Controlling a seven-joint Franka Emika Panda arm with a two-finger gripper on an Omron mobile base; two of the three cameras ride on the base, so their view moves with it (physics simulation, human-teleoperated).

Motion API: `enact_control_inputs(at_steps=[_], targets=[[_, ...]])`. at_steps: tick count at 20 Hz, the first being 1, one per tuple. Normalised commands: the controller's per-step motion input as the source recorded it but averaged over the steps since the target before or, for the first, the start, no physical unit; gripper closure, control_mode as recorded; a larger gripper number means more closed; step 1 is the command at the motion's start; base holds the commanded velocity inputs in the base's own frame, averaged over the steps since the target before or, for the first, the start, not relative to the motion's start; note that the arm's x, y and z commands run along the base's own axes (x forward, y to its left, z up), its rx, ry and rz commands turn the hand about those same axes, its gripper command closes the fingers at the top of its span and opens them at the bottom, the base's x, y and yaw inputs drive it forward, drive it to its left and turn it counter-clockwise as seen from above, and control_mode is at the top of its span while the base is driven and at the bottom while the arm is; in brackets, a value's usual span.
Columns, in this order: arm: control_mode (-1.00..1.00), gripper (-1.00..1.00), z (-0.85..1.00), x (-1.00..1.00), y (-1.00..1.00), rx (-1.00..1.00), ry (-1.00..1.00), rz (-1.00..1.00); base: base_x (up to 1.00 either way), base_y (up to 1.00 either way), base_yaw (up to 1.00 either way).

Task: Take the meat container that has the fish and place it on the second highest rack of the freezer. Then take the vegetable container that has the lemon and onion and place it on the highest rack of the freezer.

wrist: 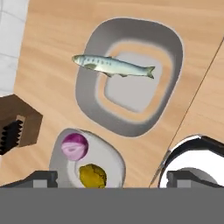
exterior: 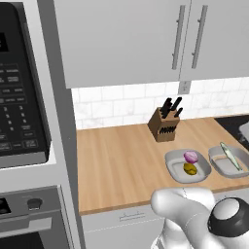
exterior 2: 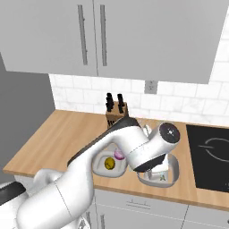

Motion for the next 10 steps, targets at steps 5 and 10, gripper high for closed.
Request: enact_control_inputs(at_steps=[5,10], targets=[[-1.0,-1.0,-0.54,0.05,-0.85,0.06,0.11,-0.41,0.0,0.0,0.0],[-1.0,-1.0,-0.58,-0.12,-0.42,0.02,0.11,-0.34,0.0,0.0,0.0]])
